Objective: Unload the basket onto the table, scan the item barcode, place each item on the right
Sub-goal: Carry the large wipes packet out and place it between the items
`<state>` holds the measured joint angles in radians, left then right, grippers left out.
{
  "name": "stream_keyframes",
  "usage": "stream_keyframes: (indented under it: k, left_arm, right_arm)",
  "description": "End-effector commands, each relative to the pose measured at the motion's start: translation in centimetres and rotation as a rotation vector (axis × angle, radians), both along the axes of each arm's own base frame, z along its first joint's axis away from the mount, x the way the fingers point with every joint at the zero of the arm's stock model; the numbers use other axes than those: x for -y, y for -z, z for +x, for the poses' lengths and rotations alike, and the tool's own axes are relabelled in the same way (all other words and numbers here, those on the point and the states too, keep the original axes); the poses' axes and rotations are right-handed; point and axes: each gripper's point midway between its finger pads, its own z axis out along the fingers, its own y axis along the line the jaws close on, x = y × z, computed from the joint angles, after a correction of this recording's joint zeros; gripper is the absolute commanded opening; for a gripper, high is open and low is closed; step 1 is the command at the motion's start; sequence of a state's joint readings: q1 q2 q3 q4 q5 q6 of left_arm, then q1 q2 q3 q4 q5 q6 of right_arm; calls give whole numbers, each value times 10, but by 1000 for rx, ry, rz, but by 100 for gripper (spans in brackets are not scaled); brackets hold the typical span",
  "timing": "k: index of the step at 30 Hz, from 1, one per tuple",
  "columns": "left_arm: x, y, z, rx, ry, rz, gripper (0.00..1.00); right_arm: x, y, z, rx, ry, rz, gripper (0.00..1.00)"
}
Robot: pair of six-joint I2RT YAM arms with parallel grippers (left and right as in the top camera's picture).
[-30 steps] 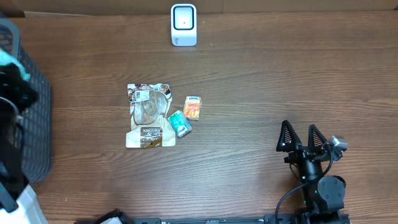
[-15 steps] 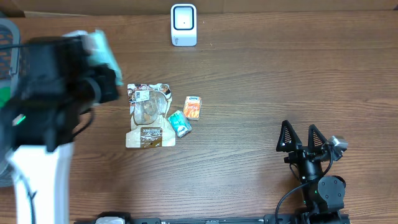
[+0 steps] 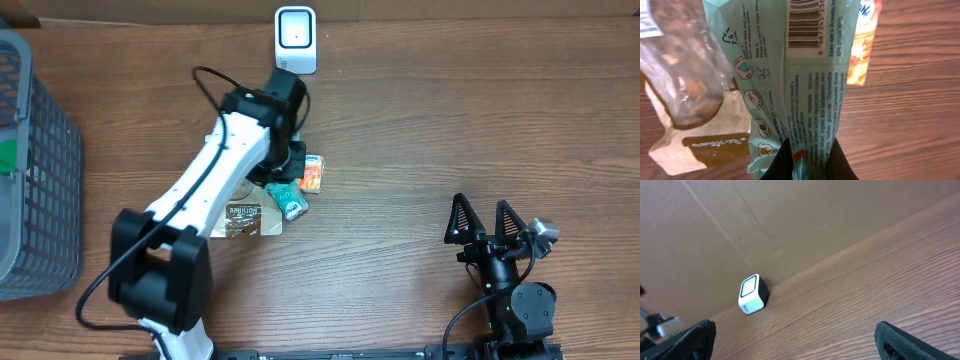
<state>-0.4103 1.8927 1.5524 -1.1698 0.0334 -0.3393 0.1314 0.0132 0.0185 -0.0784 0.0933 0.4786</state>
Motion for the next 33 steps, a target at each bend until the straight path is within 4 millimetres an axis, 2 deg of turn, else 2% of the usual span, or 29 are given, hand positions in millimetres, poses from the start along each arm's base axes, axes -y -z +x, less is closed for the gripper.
stream_keyframes:
  k: [1,10,24,26,28,29,31,32,33]
  left_arm:
    - [0,9,1,4,6,60,4]
    - [-2,12,2,16,16,98,4]
    - [-10,38,-15,-31,19,119,4]
    - [-10,39,-15,-33,19,119,21]
    - [-9,39,-15,-32,21,116,56]
    - [-9,37,-15,-35,43,118,58]
    - [-21,9,-12,-55,32,135,54]
    - [-28,-23,-1,-25,5,130,51]
    - [-29,-40,5,0,-5,123,51]
  right_arm:
    - [1,3,0,-2,4,-4,100]
    - [1,3,0,-2,4,-4,100]
    - [1,3,0,-2,3,-4,100]
    - [1,3,0,-2,4,-4,100]
    - [1,3,0,-2,4,-4,100]
    - [1,3,0,-2,4,-4,100]
    - [1,3,0,-2,4,-4,100]
    - [1,3,0,-2,4,-4,100]
    - [1,3,0,-2,3,-4,100]
